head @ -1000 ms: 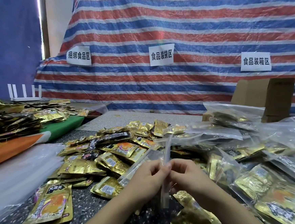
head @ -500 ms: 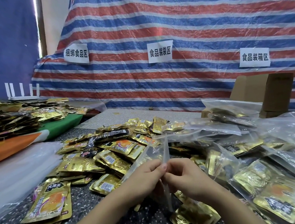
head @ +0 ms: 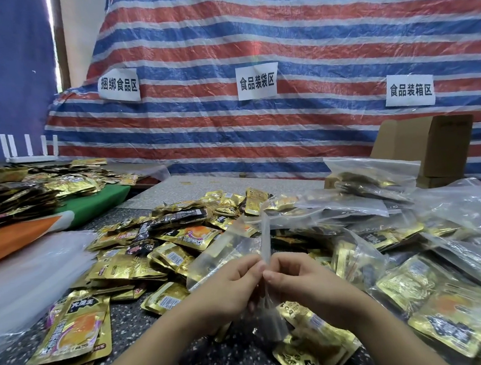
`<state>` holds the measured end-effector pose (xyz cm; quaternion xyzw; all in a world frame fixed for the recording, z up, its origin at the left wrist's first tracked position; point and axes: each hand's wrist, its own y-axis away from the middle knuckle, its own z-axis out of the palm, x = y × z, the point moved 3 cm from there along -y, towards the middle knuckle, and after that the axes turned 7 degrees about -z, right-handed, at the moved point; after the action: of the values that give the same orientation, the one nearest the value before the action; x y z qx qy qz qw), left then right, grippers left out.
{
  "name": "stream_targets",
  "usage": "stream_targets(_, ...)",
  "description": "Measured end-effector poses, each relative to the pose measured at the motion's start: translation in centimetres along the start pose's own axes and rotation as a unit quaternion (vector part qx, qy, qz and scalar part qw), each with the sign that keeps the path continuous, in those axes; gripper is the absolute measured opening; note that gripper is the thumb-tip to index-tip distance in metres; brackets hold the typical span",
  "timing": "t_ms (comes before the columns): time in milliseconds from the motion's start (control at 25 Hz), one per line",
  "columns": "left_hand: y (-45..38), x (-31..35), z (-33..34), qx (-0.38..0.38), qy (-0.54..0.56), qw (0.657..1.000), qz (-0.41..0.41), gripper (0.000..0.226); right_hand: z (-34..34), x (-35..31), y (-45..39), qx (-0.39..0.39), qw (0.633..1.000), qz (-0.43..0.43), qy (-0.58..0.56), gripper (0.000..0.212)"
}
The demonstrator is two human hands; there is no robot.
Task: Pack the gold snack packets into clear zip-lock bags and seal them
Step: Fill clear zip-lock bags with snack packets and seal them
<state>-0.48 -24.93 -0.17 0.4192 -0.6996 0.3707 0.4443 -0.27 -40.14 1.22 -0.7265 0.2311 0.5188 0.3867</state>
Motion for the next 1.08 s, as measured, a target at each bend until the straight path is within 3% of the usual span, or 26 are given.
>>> stream_targets(400, 0.0, 0.9, 0.0, 0.035, 0.079, 0.996, 0.022, 0.029, 0.5, 0.3, -0.9, 0.121, 0.99, 0.001, -0.074, 0.02)
stream_targets(720, -0.1, 1.5, -0.1, 0.06, 0.059, 0.996, 0.028, 0.032, 0.7, -0.1, -1.0, 0.205, 0.978, -0.03, 0.0, 0.027)
stream_targets(960, 0.3, 1.8, -0.1, 0.053, 0.111, 0.992, 0.036, 0.038, 1.4, -0.1, -0.9, 0.145, 0.978, 0.015, -0.146, 0.019)
stream_targets(1080, 0.4, 1.9, -0.2, 0.053, 0.119, 0.991, 0.027, 0.049, 1.5, 0.1, -0.8, 0.147, 0.977, 0.013, -0.151, 0.019)
